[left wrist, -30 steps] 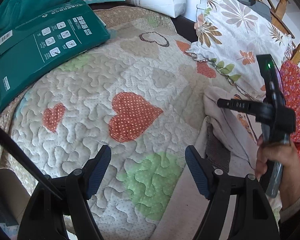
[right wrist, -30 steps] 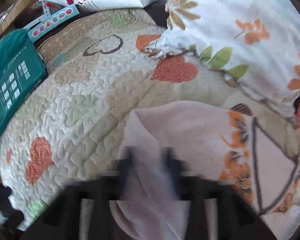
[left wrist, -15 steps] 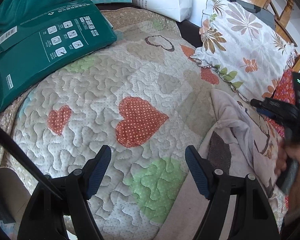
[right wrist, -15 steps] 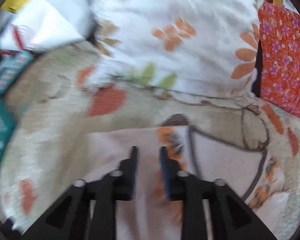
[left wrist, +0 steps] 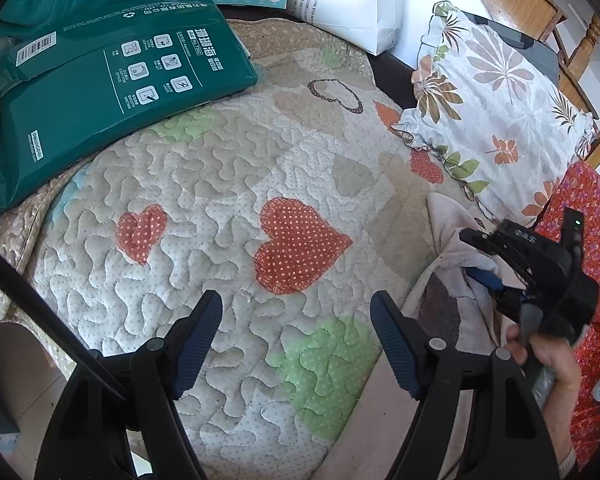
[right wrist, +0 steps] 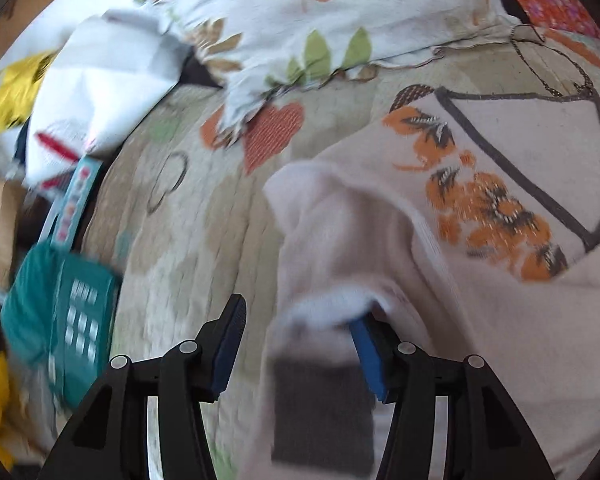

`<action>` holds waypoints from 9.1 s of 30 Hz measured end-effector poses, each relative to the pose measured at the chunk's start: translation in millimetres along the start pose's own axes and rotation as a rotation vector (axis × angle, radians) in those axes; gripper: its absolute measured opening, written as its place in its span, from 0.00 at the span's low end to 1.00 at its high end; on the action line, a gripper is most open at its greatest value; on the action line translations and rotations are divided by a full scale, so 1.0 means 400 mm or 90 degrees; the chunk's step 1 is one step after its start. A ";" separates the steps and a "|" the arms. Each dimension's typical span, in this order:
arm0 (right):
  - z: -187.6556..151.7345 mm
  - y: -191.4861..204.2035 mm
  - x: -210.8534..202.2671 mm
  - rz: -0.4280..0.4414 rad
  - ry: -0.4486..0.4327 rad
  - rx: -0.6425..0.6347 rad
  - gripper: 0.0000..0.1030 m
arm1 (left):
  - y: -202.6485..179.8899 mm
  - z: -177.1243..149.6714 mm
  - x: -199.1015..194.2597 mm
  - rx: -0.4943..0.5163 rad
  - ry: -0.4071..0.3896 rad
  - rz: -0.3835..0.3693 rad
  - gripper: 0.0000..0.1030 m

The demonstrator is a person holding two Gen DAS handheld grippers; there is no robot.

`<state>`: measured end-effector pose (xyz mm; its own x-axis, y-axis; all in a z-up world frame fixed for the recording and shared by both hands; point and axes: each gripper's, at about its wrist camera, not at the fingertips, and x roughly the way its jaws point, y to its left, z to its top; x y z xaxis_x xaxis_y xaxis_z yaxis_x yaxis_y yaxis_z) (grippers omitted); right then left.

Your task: Fold small clothes

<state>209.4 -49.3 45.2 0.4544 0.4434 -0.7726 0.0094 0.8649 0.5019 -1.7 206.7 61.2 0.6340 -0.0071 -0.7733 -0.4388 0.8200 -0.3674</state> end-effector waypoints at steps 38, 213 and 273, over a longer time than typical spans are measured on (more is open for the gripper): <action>-0.140 -0.414 -0.349 -0.191 -0.019 -0.119 0.54 | -0.005 -0.018 -0.012 0.010 -0.017 0.024 0.73; -0.511 -0.734 -0.608 -0.368 -0.199 0.035 0.99 | -0.113 -0.054 0.164 0.202 0.071 0.133 0.68; -0.708 -0.703 -0.614 0.176 -0.027 0.209 0.78 | -0.105 -0.353 0.016 0.272 0.263 -0.229 0.52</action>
<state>-157.1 -334.7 -16.3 0.5159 0.6321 -0.5782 0.1619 0.5908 0.7904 -69.2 91.5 -1.1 0.3610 -0.4694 -0.8058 0.0959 0.8782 -0.4686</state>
